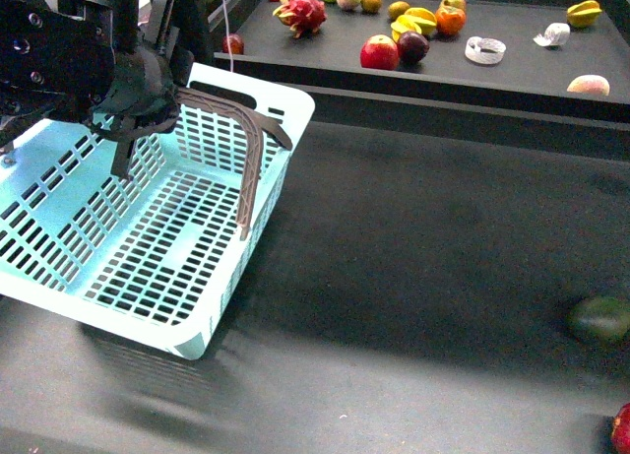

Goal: Pick mango with right arm and hold basket with left

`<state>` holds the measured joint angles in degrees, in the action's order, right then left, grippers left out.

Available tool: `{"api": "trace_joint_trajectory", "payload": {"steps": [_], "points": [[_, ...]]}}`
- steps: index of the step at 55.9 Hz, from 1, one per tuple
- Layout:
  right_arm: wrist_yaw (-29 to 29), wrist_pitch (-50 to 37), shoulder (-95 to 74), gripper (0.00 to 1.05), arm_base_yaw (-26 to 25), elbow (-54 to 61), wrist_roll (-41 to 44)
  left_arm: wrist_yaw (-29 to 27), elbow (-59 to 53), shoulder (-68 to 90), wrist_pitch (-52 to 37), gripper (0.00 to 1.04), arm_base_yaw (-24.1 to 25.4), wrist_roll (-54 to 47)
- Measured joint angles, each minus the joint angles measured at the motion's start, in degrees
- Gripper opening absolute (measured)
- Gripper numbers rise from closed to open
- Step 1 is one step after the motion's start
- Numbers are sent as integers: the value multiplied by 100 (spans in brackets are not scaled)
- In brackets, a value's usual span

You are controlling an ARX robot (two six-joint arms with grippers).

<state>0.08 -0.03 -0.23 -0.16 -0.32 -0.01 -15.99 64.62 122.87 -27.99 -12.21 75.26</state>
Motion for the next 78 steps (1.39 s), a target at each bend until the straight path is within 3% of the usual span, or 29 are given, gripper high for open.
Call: {"api": "trace_joint_trajectory", "payload": {"steps": [12,24,37,58,78], "points": [[0,0,0,96,0,0,2,37,-800,-509,-140,4,-179,-673],[0,0,0,96,0,0,0,223,-1722,-1115,-1001,4,-442,-2159],[0,0,0,96,0,0,2,748,-2308,-1733,-1639,4,-1069,-3488],[0,0,0,96,0,0,0,1174,-2653,-2087,-1902,4,-2011,-4452],[0,0,0,96,0,0,2,1523,-2745,-2356,-1912,4,-2579,-4503]]}}
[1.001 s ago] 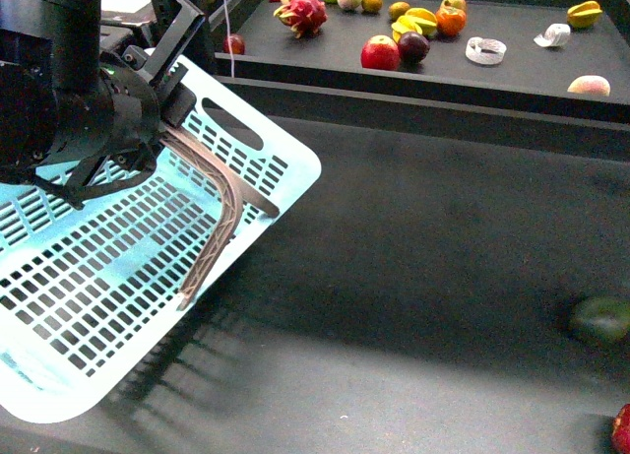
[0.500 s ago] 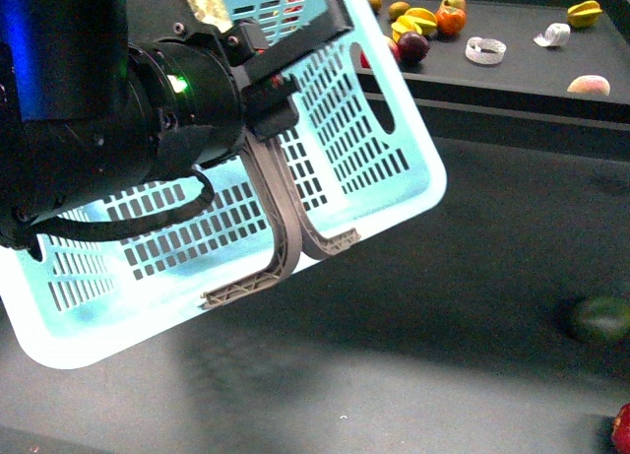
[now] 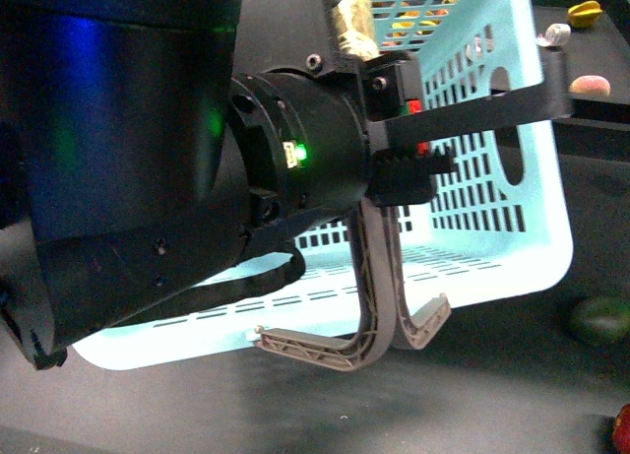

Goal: Pick mango with right arm and hold basket with left

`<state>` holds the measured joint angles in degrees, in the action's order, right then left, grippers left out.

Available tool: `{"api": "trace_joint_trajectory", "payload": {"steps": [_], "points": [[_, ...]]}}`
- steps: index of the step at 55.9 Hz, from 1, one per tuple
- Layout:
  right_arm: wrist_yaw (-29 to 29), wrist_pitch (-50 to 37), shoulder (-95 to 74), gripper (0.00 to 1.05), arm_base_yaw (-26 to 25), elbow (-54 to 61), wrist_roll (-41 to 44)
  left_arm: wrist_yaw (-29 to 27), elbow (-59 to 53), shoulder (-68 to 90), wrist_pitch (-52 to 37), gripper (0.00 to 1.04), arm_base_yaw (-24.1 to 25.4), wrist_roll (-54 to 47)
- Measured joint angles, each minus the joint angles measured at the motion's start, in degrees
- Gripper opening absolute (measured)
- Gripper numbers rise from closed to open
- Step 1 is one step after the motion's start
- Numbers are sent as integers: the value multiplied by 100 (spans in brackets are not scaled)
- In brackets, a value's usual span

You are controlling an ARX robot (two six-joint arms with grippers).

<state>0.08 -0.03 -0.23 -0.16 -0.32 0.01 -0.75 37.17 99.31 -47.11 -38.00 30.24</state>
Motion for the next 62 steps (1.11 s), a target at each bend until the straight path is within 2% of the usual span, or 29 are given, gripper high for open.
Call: {"api": "trace_joint_trajectory", "payload": {"steps": [14,32,62], "points": [[0,0,0,96,0,0,0,297,11,-107,-79,4,-90,-50],[0,0,0,96,0,0,-2,702,127,-4,15,4,-74,-680],[0,0,0,96,0,0,-2,518,131,76,2,4,92,-743]]}}
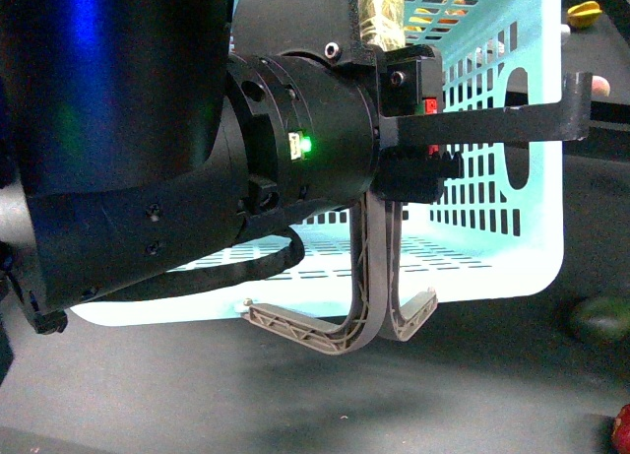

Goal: Pick mango with right arm and hold basket with left

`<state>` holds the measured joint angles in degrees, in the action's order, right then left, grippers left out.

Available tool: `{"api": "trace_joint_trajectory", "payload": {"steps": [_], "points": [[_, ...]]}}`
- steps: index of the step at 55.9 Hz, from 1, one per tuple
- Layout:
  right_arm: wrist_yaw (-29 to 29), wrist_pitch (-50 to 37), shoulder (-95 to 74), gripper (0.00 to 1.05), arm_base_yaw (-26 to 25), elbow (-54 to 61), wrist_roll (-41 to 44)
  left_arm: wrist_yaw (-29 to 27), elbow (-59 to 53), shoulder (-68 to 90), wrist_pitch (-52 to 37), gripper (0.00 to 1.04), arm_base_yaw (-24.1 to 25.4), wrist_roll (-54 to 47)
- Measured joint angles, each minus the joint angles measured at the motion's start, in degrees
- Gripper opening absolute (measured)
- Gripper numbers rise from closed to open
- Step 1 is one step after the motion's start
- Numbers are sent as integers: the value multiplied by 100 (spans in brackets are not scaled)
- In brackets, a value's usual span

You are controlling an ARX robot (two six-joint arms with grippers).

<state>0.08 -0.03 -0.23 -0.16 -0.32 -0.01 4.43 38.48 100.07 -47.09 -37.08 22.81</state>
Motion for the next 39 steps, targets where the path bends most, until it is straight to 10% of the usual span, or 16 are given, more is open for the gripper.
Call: {"api": "trace_joint_trajectory", "payload": {"steps": [20,26,39], "points": [[0,0,0,96,0,0,0,68,0,0,-4,4,-15,0],[-796,308,-494,96,76,-142,68,48,0,2,-4,4,-15,-7],[-129,-1580,-2948,96,-975,-140,68,22,0,2,-7,4,-9,-4]]}}
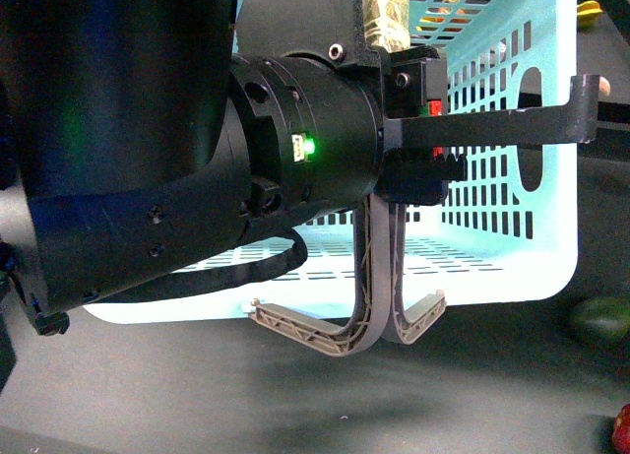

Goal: Pick mango with right arm and hold basket with left

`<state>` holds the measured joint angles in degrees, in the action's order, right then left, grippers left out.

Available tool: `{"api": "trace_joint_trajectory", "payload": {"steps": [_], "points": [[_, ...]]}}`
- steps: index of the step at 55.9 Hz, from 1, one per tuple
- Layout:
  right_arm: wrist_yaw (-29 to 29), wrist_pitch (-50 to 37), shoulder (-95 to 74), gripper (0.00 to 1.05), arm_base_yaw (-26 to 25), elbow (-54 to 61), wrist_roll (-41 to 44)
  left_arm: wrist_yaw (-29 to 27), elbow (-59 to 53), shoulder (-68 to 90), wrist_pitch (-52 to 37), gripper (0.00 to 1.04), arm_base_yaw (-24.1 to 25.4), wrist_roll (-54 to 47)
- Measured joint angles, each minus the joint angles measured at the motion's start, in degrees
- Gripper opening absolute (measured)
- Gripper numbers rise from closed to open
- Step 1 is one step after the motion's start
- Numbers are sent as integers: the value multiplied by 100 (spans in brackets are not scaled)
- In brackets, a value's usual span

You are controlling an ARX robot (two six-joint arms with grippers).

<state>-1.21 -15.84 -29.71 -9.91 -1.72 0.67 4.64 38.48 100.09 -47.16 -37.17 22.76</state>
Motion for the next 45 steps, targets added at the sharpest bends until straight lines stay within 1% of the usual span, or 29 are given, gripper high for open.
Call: {"api": "trace_joint_trajectory", "payload": {"steps": [8,13,18,36,45], "points": [[492,-1663,-2092,96,-562,-199,70,7,0,2,0,4,2,0],[695,-2398,-3305,96,-807,-435,107,22,0,2,-2,4,-2,0],[835,-2903,-4387,96,-1012,-702,83,28,0,7,0,4,-2,7],[1097,-3246,-7248,96,-1604,-1679,-365,11,0,9,-2,4,0,4],[1021,-3283,-8413,96,-1775,-2378,-494,13,0,9,-2,4,-2,2]]}}
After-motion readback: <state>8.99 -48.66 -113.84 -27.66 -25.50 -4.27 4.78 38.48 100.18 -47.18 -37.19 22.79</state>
